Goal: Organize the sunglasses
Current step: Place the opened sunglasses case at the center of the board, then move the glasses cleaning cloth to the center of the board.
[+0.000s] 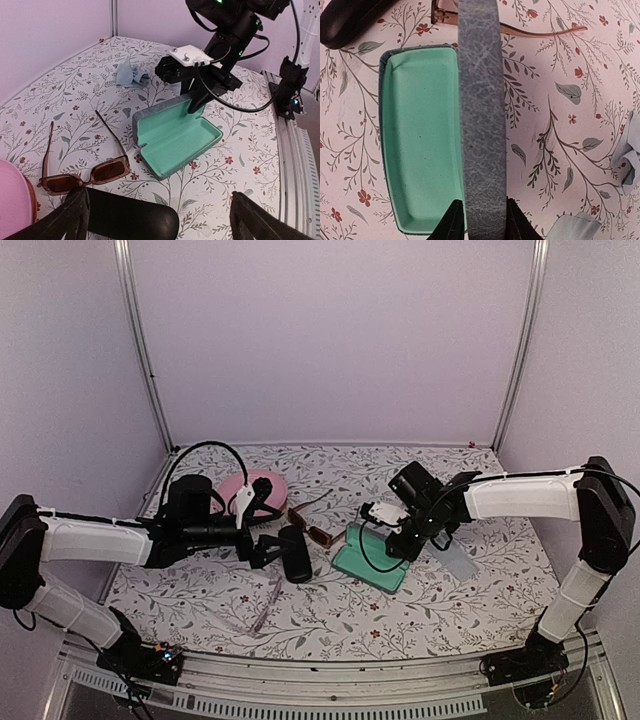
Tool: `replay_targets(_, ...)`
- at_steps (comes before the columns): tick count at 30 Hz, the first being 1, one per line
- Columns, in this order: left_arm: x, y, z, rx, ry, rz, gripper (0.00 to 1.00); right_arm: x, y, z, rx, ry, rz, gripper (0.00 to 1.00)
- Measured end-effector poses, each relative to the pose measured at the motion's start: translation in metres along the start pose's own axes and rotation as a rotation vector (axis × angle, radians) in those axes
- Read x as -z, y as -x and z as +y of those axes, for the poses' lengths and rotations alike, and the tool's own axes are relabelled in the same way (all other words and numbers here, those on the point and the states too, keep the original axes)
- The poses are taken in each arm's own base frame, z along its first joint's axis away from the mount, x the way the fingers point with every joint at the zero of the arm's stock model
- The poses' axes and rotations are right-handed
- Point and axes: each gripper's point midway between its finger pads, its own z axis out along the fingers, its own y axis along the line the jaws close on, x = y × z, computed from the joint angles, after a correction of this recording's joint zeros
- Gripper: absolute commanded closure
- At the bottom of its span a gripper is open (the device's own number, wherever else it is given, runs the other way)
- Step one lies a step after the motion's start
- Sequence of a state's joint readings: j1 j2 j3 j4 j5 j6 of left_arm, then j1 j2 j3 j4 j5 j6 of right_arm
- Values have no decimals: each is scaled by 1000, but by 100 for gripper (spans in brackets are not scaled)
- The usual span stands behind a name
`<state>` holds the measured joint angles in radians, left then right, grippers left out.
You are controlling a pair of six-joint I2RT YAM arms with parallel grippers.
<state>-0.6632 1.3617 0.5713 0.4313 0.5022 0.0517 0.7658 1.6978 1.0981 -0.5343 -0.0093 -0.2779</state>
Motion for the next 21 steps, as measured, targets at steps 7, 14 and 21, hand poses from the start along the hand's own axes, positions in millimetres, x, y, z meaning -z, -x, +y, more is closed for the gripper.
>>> replay_targets(7, 0, -3, 2, 4, 15, 6, 2, 5, 6, -1, -1, -7, -29, 56)
replay_targets(14, 0, -4, 3, 14, 21, 9, 2, 25, 18, -2, -19, -11, -103, 44)
replay_targets(21, 1, -5, 8, 50, 48, 11, 1, 65, 28, -18, -114, -31, -226, 39)
